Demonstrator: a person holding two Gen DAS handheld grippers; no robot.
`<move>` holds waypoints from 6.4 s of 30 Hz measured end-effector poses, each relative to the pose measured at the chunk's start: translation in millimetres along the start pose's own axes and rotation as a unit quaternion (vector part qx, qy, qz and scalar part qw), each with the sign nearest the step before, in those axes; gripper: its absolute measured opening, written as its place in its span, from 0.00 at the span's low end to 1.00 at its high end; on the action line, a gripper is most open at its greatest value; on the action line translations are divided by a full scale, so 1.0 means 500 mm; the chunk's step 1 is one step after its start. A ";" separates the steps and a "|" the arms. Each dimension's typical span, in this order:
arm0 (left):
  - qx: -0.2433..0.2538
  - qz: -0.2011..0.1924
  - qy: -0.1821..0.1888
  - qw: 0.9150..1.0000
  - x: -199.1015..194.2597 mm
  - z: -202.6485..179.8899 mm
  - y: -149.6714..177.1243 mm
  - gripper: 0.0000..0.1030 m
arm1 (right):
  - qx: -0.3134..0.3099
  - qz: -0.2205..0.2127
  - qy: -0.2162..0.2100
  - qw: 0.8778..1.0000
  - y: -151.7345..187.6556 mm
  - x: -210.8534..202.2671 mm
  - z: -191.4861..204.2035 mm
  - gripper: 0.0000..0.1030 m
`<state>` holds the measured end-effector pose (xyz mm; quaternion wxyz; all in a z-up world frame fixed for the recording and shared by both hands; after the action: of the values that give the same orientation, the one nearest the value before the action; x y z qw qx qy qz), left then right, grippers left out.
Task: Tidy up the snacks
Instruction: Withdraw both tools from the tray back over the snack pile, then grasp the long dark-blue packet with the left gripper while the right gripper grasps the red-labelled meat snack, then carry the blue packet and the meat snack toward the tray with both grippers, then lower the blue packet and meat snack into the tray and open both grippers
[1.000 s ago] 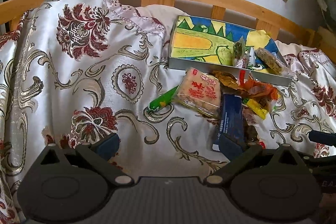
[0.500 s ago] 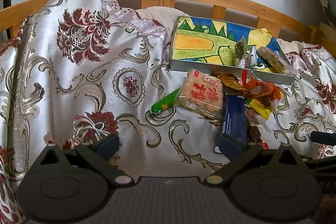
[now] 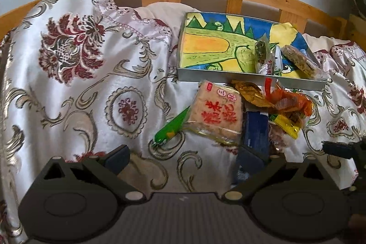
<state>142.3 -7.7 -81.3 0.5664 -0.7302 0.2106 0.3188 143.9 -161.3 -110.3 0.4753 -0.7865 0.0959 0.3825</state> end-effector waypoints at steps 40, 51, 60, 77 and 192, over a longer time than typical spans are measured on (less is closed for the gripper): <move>0.138 0.083 0.085 0.983 0.113 -0.147 0.056 0.99 | -0.064 0.017 -0.075 0.995 0.018 0.032 -0.064 0.70; 0.120 0.089 0.091 0.985 0.119 -0.144 0.053 0.90 | -0.050 0.023 -0.081 0.995 0.023 0.034 -0.066 0.71; 0.114 0.103 0.108 0.982 0.113 -0.158 0.060 0.61 | -0.054 0.015 -0.089 0.994 0.020 0.029 -0.056 0.56; 0.016 0.156 0.132 0.979 0.065 -0.141 0.061 0.37 | -0.204 -0.017 -0.002 0.979 0.018 -0.017 -0.016 0.50; -0.090 -0.155 0.056 0.982 0.062 -0.112 -0.265 0.99 | 0.000 -0.238 0.179 0.955 -0.221 -0.043 -0.325 0.98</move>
<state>265.7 -24.1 -2.7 0.5281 -0.8188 0.0970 0.2032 268.8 -240.6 20.7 0.5276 -0.8421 -0.0109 0.1115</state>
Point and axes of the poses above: each gripper's, at about its wrist camera, not at the fingertips, and x roughly the way its jaws point, z to its left, y to its underside, the point moved 9 cm from there along x, roughly the way its jaws point, and after that the axes turned 10 degrees about -x, right-handed, at the moved point
